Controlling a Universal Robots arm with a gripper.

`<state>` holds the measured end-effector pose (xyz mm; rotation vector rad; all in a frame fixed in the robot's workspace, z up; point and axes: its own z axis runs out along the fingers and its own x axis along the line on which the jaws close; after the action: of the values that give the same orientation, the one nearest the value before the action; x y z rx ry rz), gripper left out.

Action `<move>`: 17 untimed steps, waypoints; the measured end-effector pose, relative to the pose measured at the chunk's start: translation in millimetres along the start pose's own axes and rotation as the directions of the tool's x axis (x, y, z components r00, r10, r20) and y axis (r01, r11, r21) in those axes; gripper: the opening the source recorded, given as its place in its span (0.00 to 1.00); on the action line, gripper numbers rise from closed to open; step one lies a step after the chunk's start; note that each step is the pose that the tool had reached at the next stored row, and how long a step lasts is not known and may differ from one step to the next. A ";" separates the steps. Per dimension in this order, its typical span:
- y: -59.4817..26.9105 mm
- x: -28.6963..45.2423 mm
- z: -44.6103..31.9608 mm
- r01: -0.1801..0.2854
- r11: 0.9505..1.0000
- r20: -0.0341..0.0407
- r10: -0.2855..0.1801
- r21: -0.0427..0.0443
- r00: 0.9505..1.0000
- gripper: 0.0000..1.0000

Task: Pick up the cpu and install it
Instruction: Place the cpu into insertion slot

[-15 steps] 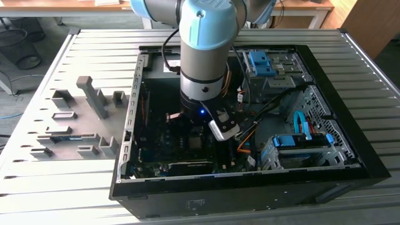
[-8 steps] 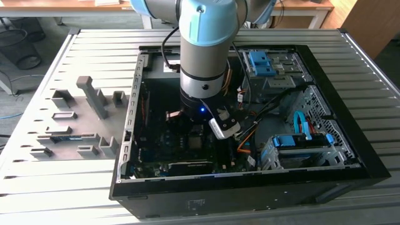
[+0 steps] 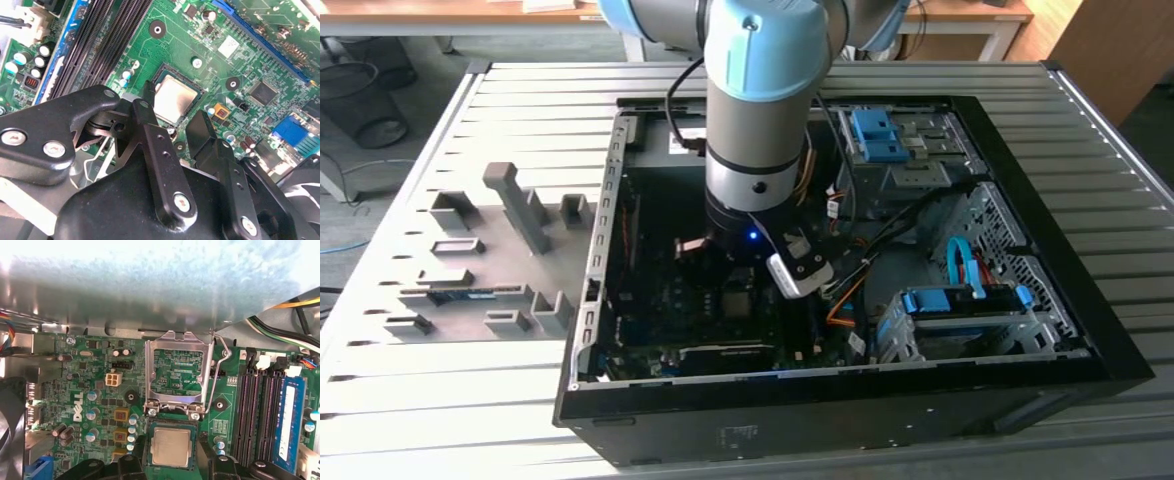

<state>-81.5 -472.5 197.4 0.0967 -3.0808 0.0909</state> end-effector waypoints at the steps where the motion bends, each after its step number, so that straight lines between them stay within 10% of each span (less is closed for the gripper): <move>1: 0.1 -0.1 0.6 0.000 1.000 0.000 0.000 0.000 1.000 0.52; 17: 0.0 -1.0 4.5 0.001 1.000 -0.002 -0.001 0.000 1.000 0.52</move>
<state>-80.8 -472.7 192.9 0.0981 -3.0787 0.0909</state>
